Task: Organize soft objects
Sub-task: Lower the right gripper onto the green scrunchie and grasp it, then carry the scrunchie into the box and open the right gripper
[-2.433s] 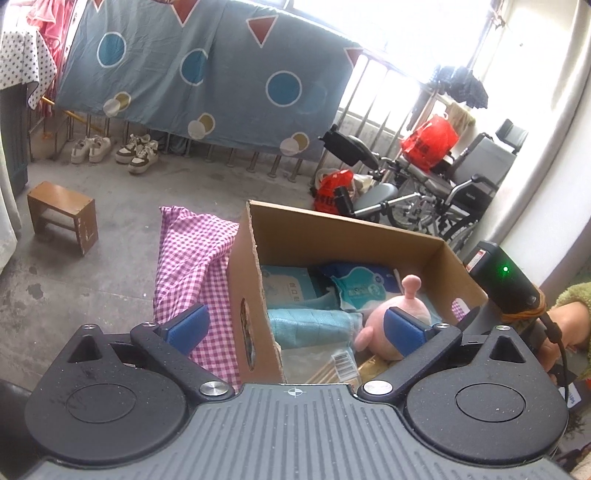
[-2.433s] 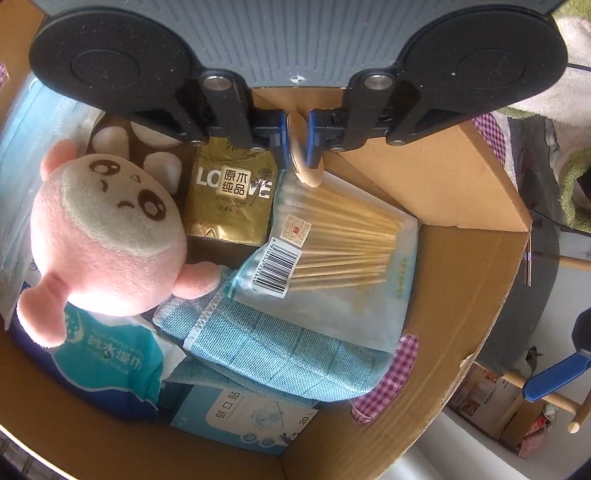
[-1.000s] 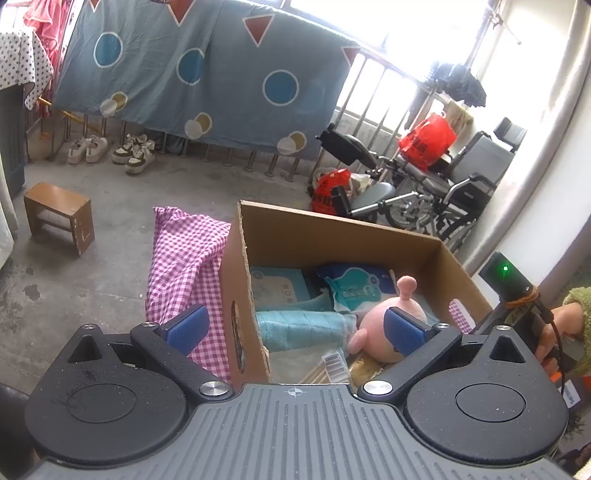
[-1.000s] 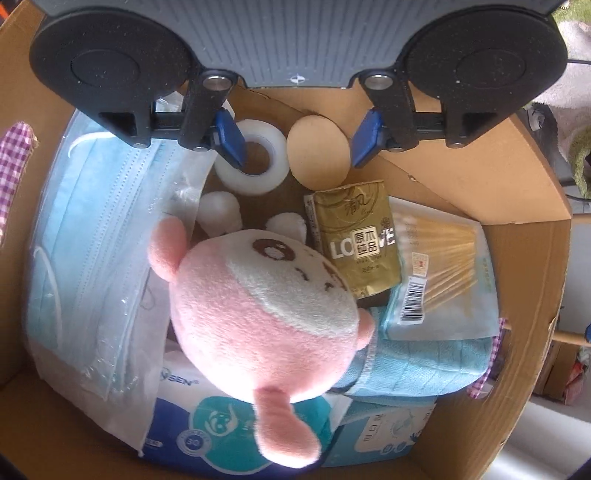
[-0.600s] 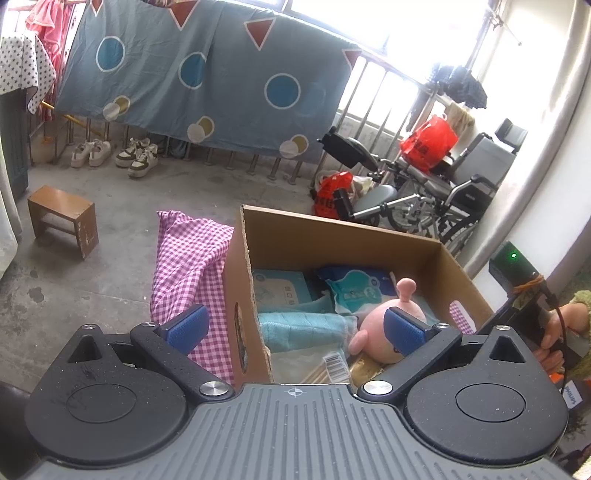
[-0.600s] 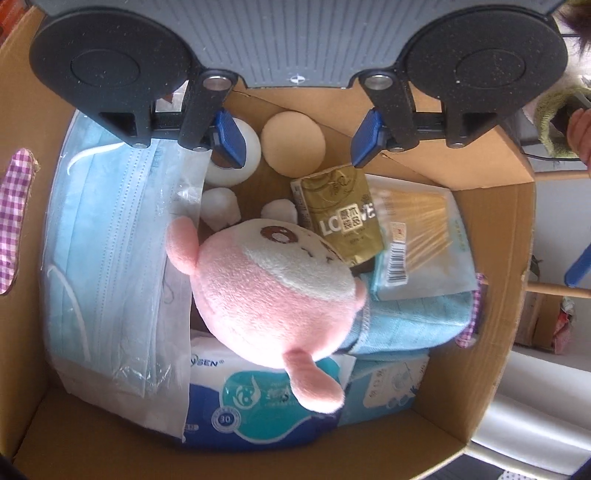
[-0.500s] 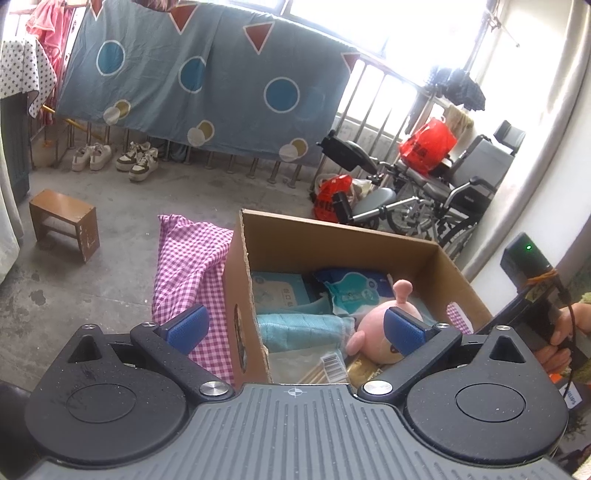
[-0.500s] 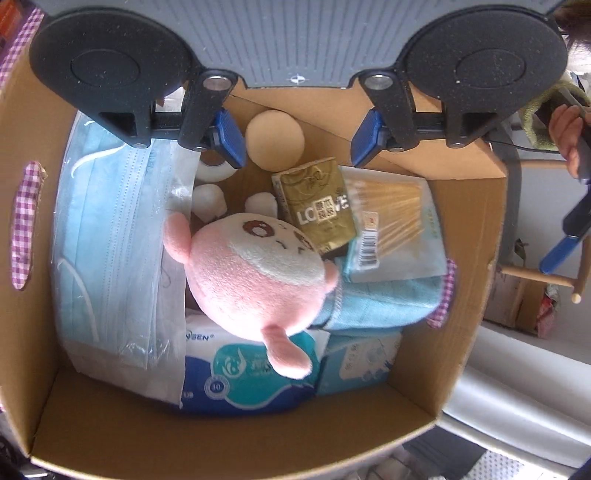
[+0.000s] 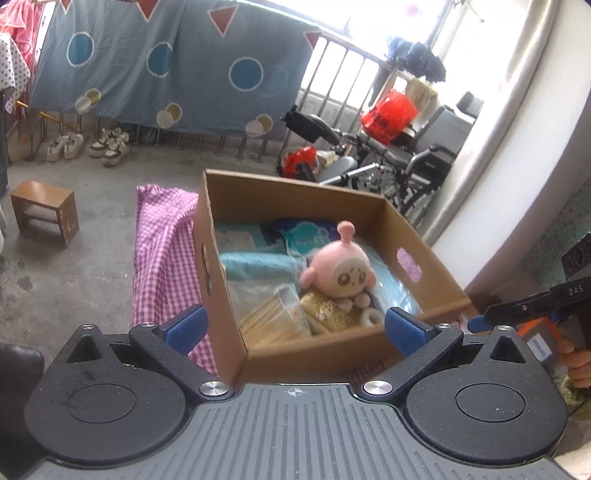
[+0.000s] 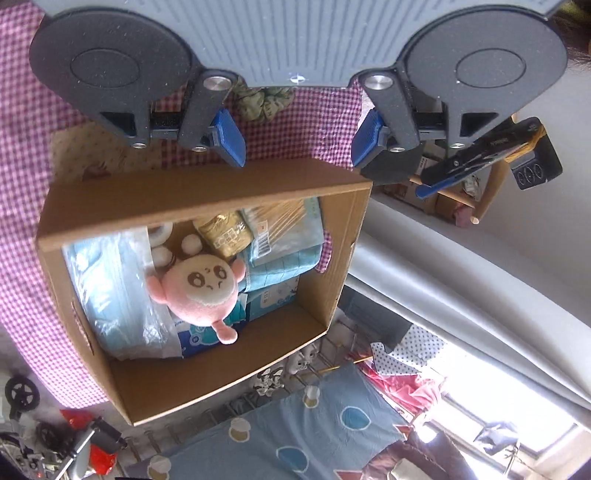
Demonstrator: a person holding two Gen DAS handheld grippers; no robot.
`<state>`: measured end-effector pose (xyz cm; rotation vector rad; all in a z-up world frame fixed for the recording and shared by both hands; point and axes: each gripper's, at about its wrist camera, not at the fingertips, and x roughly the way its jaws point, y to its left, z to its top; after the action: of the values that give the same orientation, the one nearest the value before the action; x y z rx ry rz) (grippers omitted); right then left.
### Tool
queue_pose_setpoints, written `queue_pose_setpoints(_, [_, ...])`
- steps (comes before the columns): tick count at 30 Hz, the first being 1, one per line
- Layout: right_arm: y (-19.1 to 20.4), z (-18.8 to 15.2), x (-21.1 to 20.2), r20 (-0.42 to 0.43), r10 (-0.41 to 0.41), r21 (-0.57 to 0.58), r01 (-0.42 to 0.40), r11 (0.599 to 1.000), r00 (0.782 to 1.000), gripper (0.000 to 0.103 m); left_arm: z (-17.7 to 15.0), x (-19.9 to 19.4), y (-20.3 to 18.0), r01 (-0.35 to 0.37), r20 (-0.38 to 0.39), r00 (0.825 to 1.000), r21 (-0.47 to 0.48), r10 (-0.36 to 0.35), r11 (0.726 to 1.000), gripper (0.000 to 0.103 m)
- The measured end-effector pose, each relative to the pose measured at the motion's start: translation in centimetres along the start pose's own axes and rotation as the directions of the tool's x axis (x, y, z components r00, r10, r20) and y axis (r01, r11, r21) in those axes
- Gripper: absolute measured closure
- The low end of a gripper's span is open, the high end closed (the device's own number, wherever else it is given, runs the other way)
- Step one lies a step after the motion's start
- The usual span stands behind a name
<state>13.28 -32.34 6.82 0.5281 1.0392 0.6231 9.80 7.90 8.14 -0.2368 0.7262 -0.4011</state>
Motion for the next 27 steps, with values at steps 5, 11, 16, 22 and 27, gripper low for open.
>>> queue_pose_setpoints(5, [-0.3, -4.0, 3.6, -0.017, -0.048, -0.004, 0.048, 0.999, 0.999, 0.038, -4.2, 2.1, -1.5, 0.025, -0.158, 0.987, 0.056, -0.015, 0.998, 0.001])
queue_pose_setpoints(11, [1.0, -6.0, 8.6, -0.071, -0.200, -0.148, 0.188, 0.971, 0.977, 0.050, -9.2, 7.0, -4.0, 0.055, -0.326, 0.945, 0.162, 0.000, 0.985, 0.024])
queue_pose_setpoints(16, [1.0, -6.8, 10.9, -0.100, -0.258, -0.230, 0.230, 0.946, 0.961, 0.060, -10.8, 9.6, -4.5, 0.056, -0.373, 0.928, 0.191, 0.020, 0.980, 0.039])
queue_pose_setpoints(22, [0.2, -7.5, 13.1, -0.156, -0.271, -0.267, 0.223, 0.937, 0.950, 0.074, -11.3, 11.4, -4.3, 0.074, -0.415, 0.910, 0.171, 0.004, 0.983, 0.057])
queue_pose_setpoints(27, [0.3, -8.1, 13.0, -0.146, -0.278, -0.298, 0.225, 0.927, 0.950, 0.087, -11.5, 11.9, -4.6, 0.084, -0.420, 0.907, 0.166, -0.007, 0.983, 0.084])
